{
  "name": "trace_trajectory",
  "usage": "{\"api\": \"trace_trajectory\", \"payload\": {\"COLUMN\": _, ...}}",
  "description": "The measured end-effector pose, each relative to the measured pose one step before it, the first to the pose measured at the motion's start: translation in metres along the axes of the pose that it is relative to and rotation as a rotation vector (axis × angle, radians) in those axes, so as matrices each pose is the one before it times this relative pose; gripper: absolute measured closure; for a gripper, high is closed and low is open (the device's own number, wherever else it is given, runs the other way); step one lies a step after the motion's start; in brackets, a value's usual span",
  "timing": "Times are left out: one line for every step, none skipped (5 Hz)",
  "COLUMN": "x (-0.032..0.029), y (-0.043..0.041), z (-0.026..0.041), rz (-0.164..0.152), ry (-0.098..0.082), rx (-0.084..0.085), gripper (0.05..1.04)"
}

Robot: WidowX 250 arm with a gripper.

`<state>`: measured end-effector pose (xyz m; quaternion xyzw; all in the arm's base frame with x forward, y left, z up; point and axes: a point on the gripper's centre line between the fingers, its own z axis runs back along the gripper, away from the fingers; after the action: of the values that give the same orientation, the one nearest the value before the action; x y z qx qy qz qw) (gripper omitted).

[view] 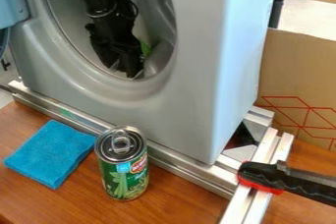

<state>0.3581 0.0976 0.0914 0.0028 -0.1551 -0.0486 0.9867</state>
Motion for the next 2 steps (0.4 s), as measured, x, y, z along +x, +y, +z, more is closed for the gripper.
{"api": "trace_trajectory", "payload": {"x": 0.00269, "y": 0.00545, "z": -0.00306, "rz": 0.0014, "ry": 0.0177, "rx": 0.0178, "gripper": 0.084}}
{"api": "trace_trajectory", "payload": {"x": -0.00079, "y": 0.00327, "z": -0.00283, "rz": 0.0018, "ry": 0.0170, "rx": 0.0141, "gripper": 0.110}}
